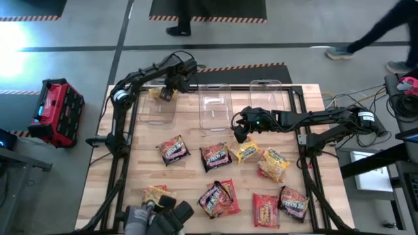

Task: Sort Maruchan noodles
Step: Put the yellow noodle pack into the left transparent bin

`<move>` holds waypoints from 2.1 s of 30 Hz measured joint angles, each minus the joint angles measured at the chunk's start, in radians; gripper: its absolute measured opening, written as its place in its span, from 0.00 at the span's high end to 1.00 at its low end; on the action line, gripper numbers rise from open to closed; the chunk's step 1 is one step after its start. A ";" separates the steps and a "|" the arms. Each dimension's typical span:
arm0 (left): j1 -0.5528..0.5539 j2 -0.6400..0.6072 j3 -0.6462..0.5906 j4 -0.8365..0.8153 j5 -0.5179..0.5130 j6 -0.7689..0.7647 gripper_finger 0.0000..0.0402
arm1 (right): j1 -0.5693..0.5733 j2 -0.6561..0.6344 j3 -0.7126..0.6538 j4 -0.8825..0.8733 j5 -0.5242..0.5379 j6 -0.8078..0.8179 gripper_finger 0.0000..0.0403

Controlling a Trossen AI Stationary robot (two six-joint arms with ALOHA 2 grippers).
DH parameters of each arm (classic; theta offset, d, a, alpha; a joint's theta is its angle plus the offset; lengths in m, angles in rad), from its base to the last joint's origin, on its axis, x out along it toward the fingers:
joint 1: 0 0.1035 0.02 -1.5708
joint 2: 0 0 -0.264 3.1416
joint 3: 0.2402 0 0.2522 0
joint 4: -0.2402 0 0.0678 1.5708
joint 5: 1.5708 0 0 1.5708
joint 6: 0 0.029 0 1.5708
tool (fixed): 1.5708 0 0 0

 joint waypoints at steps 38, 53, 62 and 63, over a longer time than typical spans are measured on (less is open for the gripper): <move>0.055 -0.002 0.288 -0.031 0.144 -0.325 0.57 | 0.000 0.000 0.000 0.000 0.000 0.000 0.47; -0.023 -0.080 0.059 -0.163 0.363 -0.752 0.57 | 0.000 0.000 0.000 0.000 0.000 0.000 0.47; -0.050 -0.348 -0.323 0.020 0.348 -0.869 0.57 | 0.000 0.000 0.000 0.000 0.000 0.000 0.47; -0.050 -0.379 -0.377 0.038 0.347 -0.872 0.57 | 0.000 0.000 0.000 0.000 0.000 0.000 0.47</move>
